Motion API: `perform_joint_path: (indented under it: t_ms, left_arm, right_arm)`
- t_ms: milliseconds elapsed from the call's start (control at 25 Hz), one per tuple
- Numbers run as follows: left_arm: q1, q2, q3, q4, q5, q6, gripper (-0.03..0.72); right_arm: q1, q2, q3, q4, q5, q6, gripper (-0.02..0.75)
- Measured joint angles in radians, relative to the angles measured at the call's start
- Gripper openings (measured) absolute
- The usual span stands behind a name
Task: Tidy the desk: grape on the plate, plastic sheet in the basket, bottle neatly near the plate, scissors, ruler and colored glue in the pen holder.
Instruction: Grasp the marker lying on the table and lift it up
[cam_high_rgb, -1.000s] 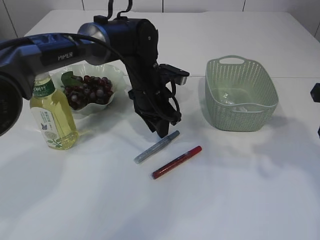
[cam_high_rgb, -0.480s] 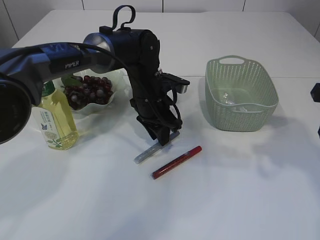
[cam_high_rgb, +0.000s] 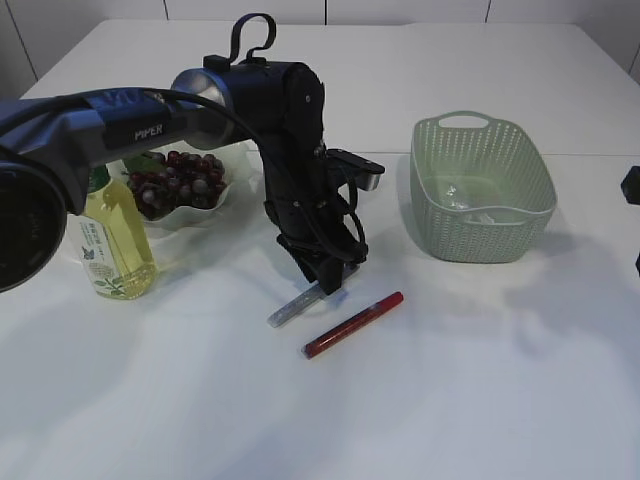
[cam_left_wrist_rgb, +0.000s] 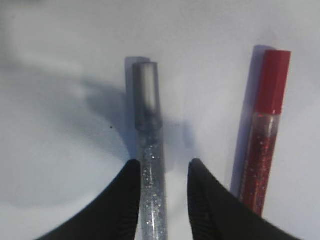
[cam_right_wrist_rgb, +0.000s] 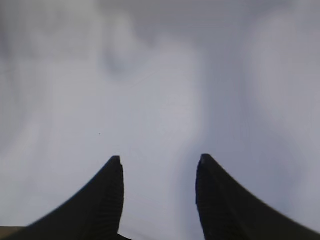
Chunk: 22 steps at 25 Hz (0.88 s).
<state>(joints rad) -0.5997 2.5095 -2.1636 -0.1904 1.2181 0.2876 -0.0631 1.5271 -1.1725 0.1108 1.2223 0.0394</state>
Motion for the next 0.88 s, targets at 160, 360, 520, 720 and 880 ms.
perform_joint_path:
  t_ms: [160, 360, 520, 720, 880]
  left_arm:
    - [0.0, 0.0, 0.0, 0.0, 0.0, 0.002, 0.239]
    - [-0.002, 0.0, 0.0, 0.0, 0.0, 0.002, 0.237]
    - [-0.002, 0.0, 0.0, 0.002, 0.0, 0.002, 0.237]
    - [-0.002, 0.0, 0.0, 0.002, 0.0, 0.002, 0.237]
    - [-0.002, 0.0, 0.0, 0.008, 0.0, 0.002, 0.237]
  right_arm:
    - [0.0, 0.0, 0.0, 0.0, 0.0, 0.0, 0.378]
    - [0.0, 0.0, 0.0, 0.0, 0.0, 0.0, 0.378]
    - [0.0, 0.0, 0.0, 0.0, 0.0, 0.0, 0.378]
    - [0.0, 0.0, 0.0, 0.0, 0.0, 0.0, 0.378]
    - [0.0, 0.0, 0.0, 0.0, 0.0, 0.0, 0.378]
